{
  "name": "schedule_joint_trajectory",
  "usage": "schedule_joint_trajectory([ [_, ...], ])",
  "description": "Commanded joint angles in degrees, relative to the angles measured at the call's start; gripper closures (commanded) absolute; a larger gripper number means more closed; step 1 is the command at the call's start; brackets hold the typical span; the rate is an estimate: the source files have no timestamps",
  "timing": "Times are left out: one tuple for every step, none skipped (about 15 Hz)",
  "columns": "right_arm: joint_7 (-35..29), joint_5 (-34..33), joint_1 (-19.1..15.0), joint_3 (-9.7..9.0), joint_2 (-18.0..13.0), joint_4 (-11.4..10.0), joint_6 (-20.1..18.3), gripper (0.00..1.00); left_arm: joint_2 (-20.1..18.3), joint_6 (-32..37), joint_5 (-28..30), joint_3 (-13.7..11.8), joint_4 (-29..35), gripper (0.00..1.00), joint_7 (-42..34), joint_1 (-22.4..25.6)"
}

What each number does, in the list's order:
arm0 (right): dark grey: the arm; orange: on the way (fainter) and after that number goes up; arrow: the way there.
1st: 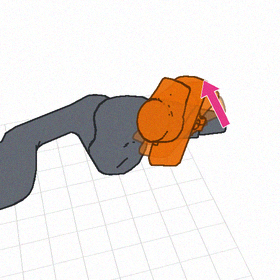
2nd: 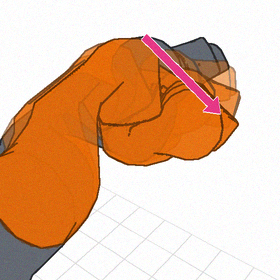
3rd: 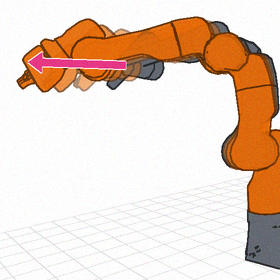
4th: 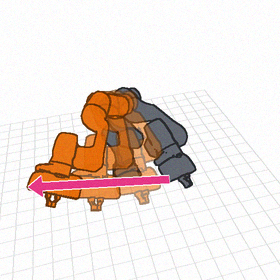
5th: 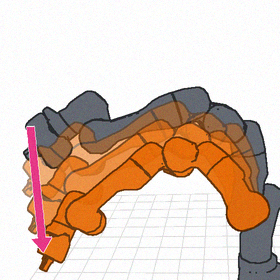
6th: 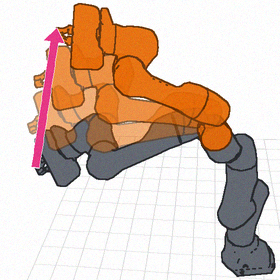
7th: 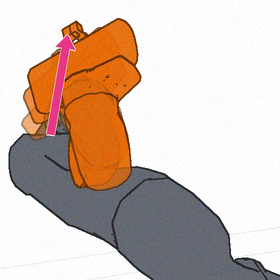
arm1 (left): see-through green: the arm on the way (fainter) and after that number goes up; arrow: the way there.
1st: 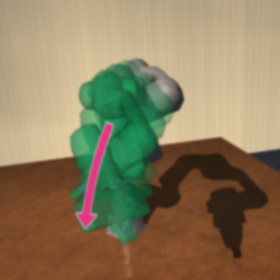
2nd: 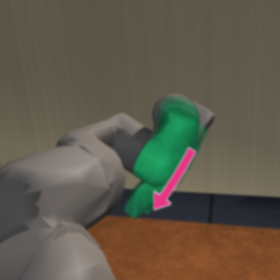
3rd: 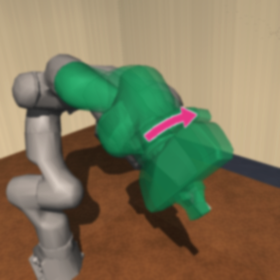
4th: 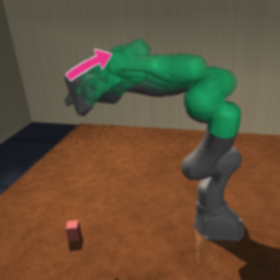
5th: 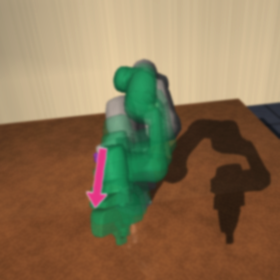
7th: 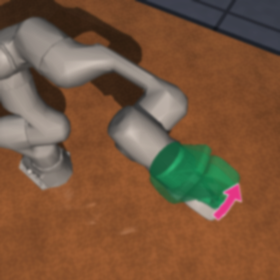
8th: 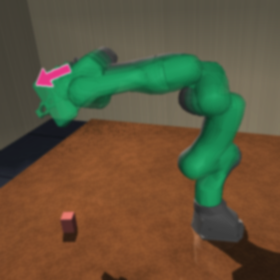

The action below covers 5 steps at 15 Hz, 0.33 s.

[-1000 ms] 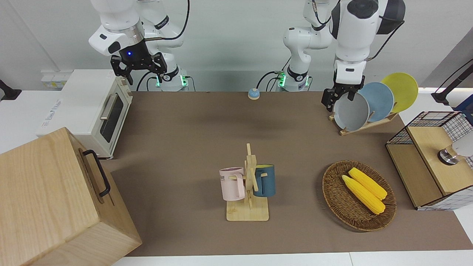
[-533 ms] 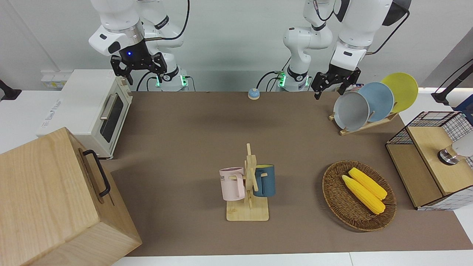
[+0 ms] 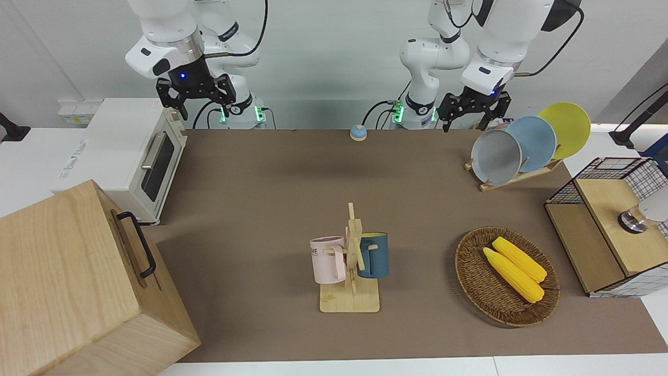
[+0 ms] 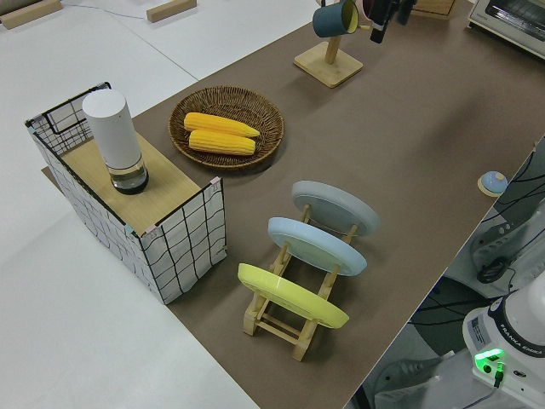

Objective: Pick gray plate from table and place it on lower plate rack with left arm

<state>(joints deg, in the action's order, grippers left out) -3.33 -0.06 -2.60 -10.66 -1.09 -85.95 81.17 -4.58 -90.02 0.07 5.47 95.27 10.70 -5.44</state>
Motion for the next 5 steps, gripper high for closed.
schedule_joint_trajectory([
  [0.08,0.59,-0.56,-0.33,-0.14,0.35,-0.75,0.011,-0.34,2.30,0.63,-0.19,-0.61,0.00,0.02,-0.36],
  [0.08,0.59,-0.56,-0.33,-0.14,0.35,-0.75,0.013,-0.34,2.39,0.63,-0.19,-0.61,0.00,0.29,-0.45],
  [0.08,0.59,-0.56,-0.33,-0.14,0.35,-0.75,0.011,-0.34,2.39,0.63,-0.19,-0.61,0.00,0.38,-0.45],
  [0.08,0.59,-0.56,-0.33,-0.14,0.35,-0.75,0.011,-0.34,2.48,0.63,-0.19,-0.61,0.00,0.38,-0.45],
  [0.08,0.59,-0.56,-0.33,-0.14,0.35,-0.75,0.011,-0.34,2.91,0.63,-0.19,-0.61,0.00,0.46,-0.45],
])
